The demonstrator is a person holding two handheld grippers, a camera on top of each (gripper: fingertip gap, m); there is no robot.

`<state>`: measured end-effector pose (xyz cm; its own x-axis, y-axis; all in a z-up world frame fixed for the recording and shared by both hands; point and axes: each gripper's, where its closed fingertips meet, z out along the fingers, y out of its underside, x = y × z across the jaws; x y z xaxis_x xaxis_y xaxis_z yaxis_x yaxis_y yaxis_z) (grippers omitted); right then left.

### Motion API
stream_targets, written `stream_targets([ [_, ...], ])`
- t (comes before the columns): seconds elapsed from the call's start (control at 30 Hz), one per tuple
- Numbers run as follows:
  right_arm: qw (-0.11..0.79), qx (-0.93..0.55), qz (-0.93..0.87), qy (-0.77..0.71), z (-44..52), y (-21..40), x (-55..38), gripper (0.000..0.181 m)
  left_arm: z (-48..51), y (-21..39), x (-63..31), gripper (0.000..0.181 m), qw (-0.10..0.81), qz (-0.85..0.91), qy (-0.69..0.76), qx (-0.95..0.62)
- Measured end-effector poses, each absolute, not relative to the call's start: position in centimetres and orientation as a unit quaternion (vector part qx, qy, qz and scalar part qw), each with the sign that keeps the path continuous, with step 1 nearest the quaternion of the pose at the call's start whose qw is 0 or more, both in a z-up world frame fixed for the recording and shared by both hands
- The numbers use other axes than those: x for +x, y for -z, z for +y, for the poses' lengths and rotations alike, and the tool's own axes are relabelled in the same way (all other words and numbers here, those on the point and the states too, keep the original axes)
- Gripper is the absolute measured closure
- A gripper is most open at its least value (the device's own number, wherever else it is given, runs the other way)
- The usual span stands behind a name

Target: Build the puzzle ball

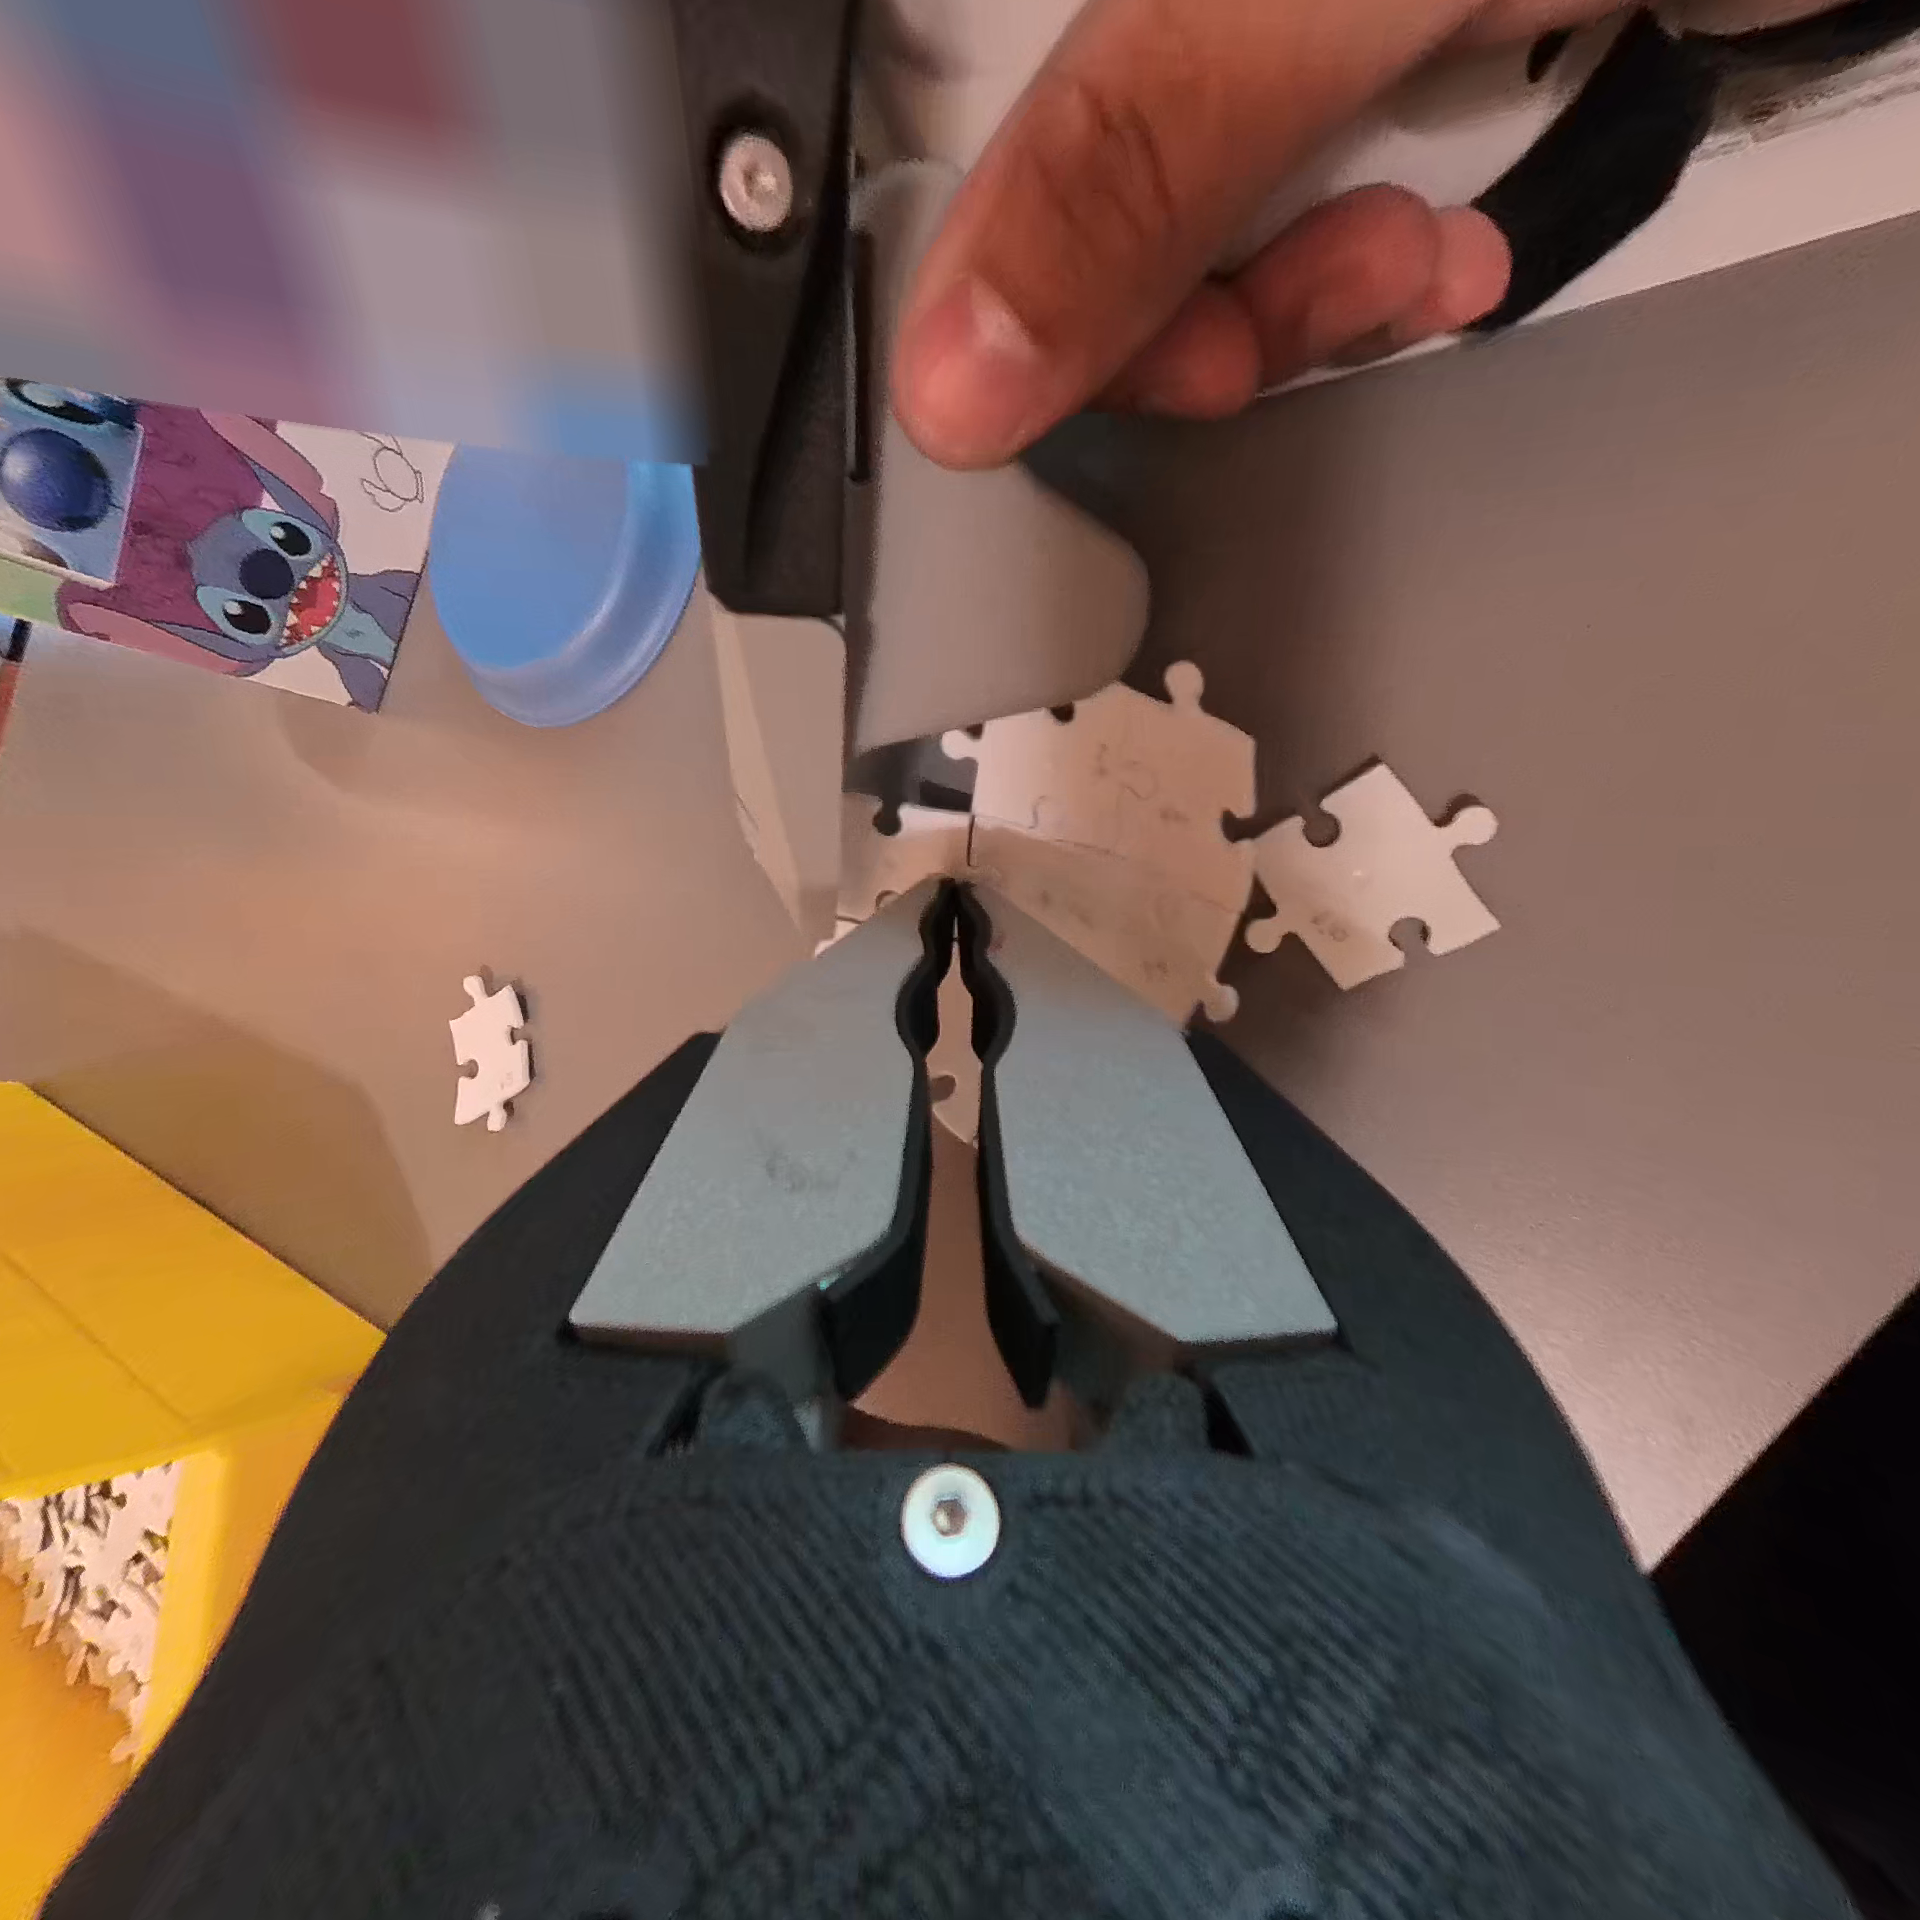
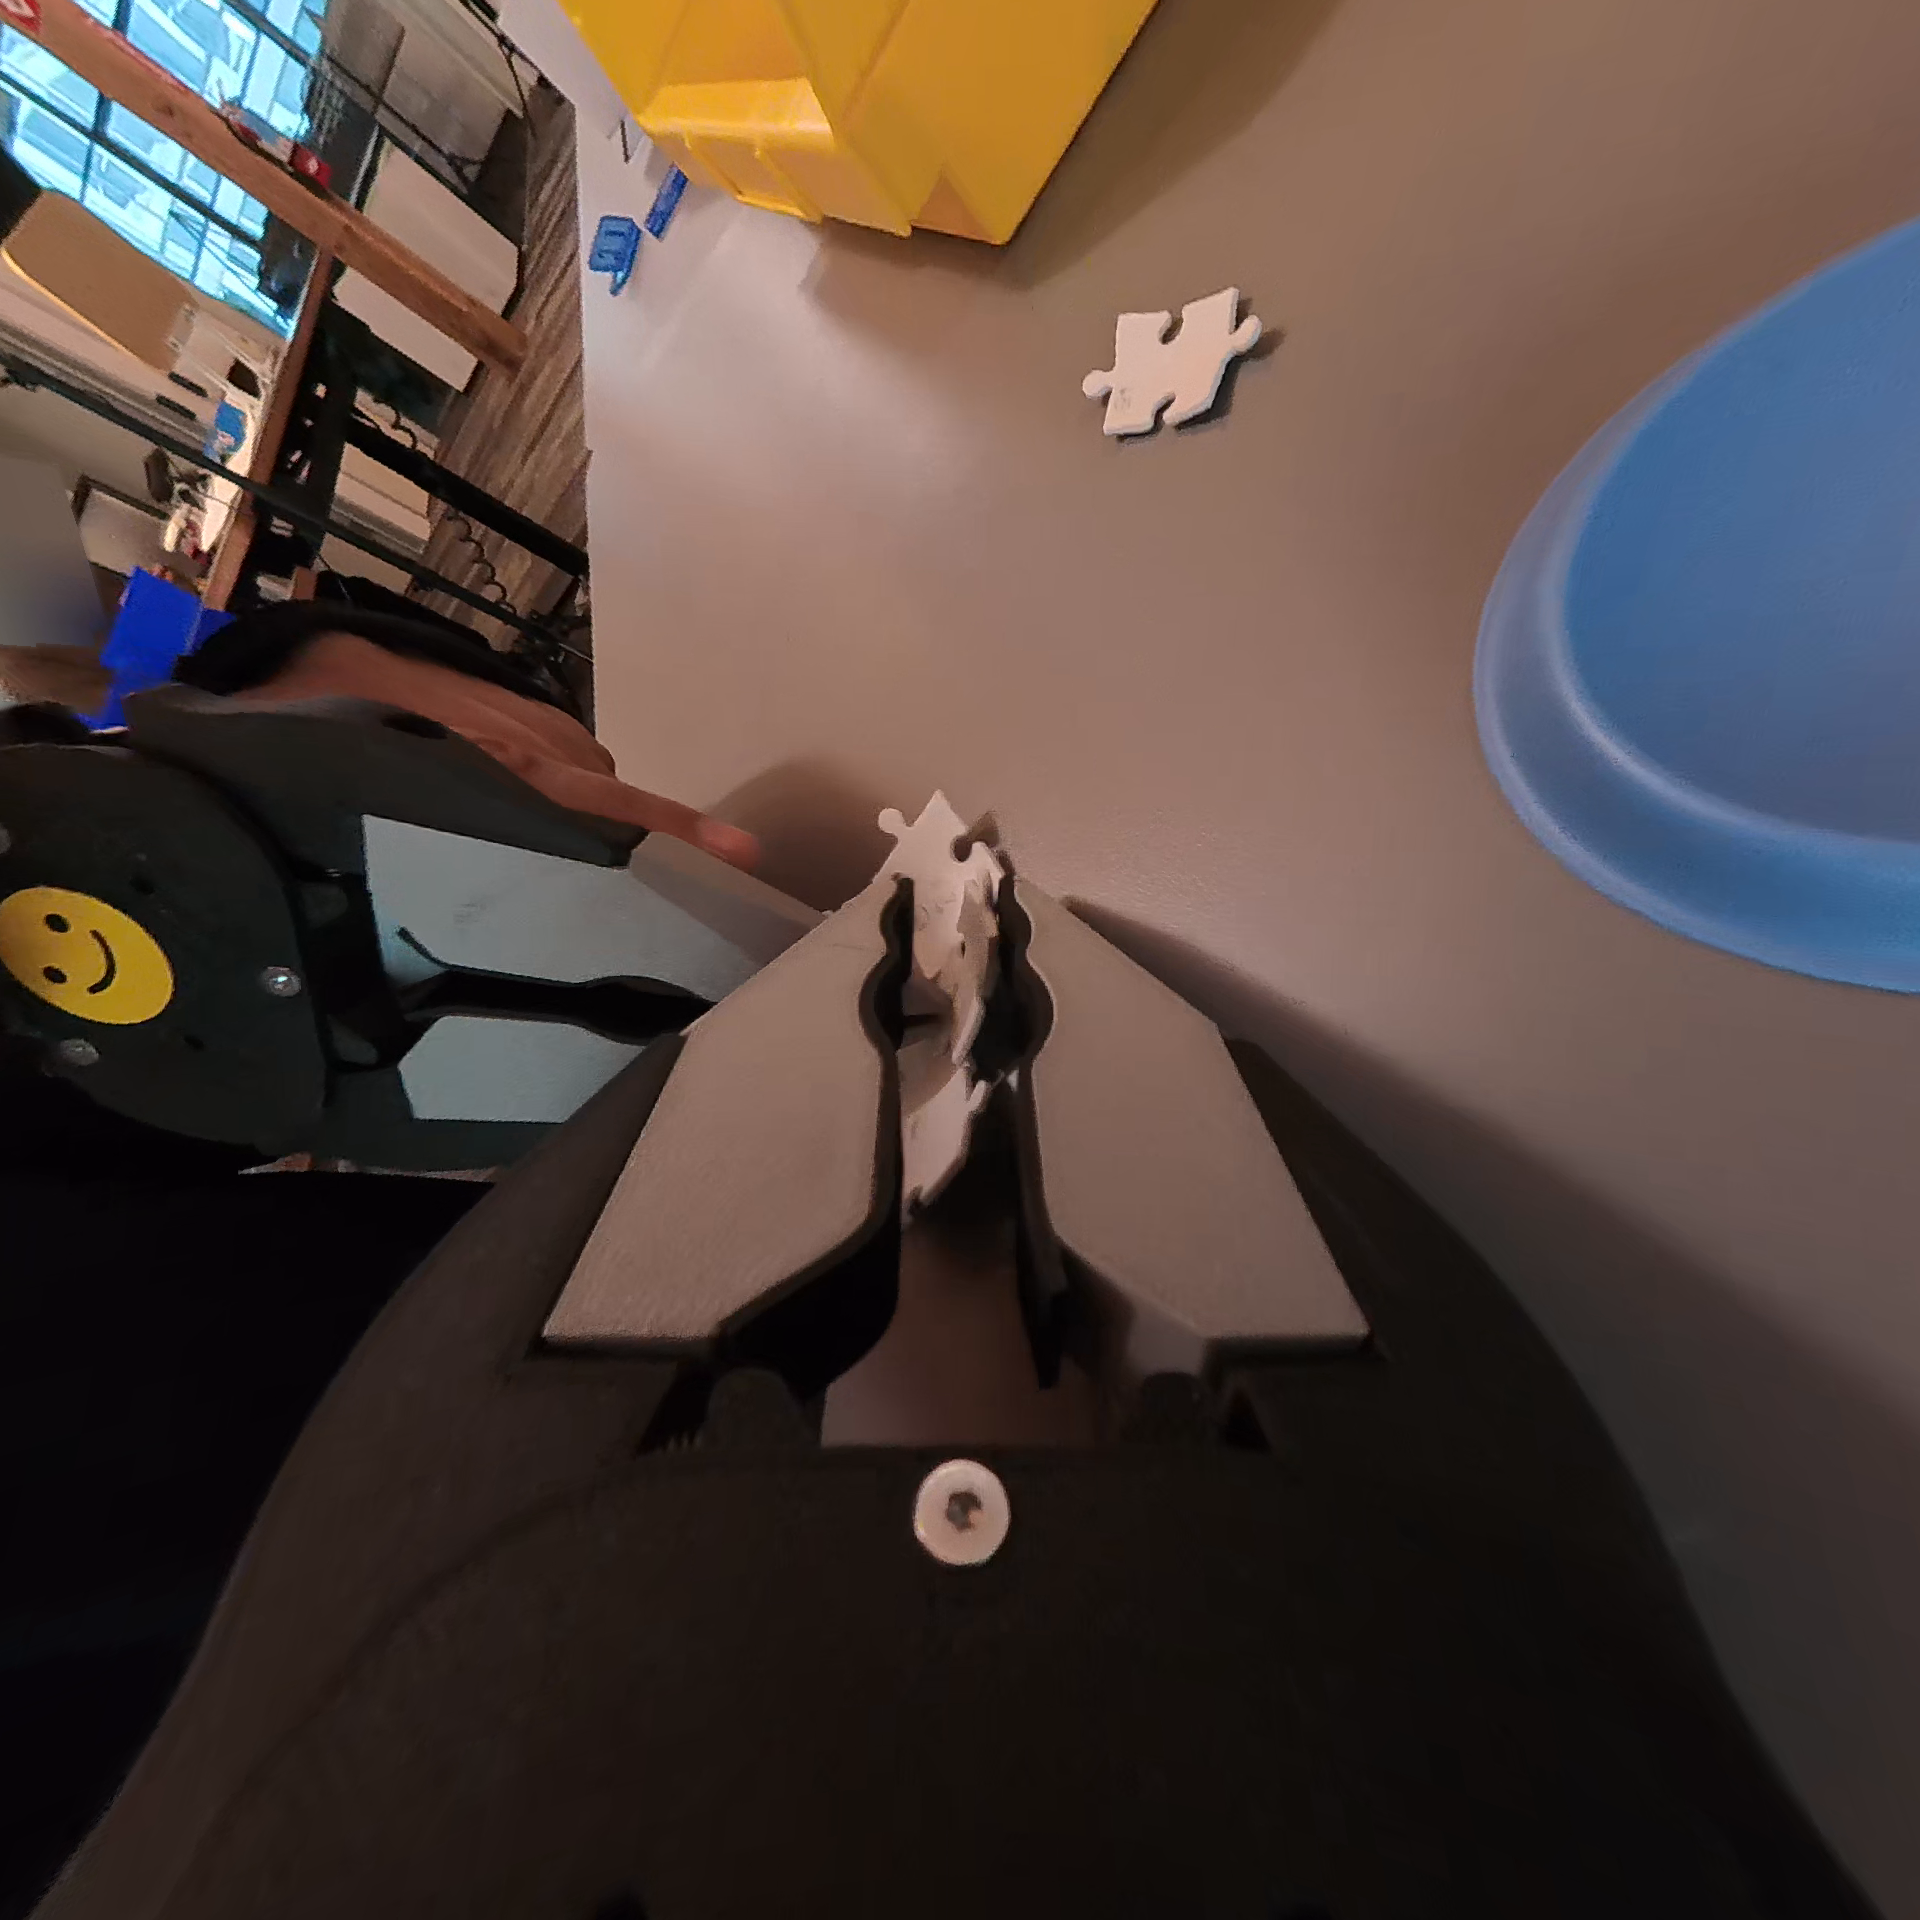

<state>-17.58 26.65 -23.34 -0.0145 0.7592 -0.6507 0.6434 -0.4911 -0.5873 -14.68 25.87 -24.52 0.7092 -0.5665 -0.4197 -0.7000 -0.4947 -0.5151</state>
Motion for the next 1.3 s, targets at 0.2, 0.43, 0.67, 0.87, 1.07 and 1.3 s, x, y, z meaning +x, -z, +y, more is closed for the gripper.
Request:
stream_targets([
  [0.2, 0.084, -0.688, -0.522, -0.498, 27.6, 22.2, -17.1, 0.172, 26.0, 24.5, -14.6, 0.181, 0.341, 0.371, -0.100, -0.858],
  [0.43, 0.124, -0.671, -0.589, -0.434, 27.8, 22.2, -16.4, 0.181, 26.2, 24.6, -14.5, 0.181, 0.336, 0.373, -0.096, -0.860],
  [0.67, 0.095, -0.664, -0.632, -0.387, 26.5, 24.2, -15.9, 0.181, 26.2, 24.6, -14.5, 0.181, 0.330, 0.377, -0.099, -0.860],
  [0.87, 0.092, -0.665, -0.635, -0.381, 26.4, 24.4, -15.8, 0.181, 26.2, 24.6, -14.5, 0.181, 0.328, 0.379, -0.098, -0.859],
  [1.07, 0.093, -0.660, -0.644, -0.375, 26.4, 24.4, -15.7, 0.181, 26.0, 24.2, -15.0, 0.181, 0.334, 0.367, -0.092, -0.863],
  [1.3, 0.098, -0.652, -0.653, -0.373, 26.0, 24.4, -15.8, 0.181, 25.6, 23.8, -19.1, 0.181, 0.317, 0.321, -0.116, -0.885],
])
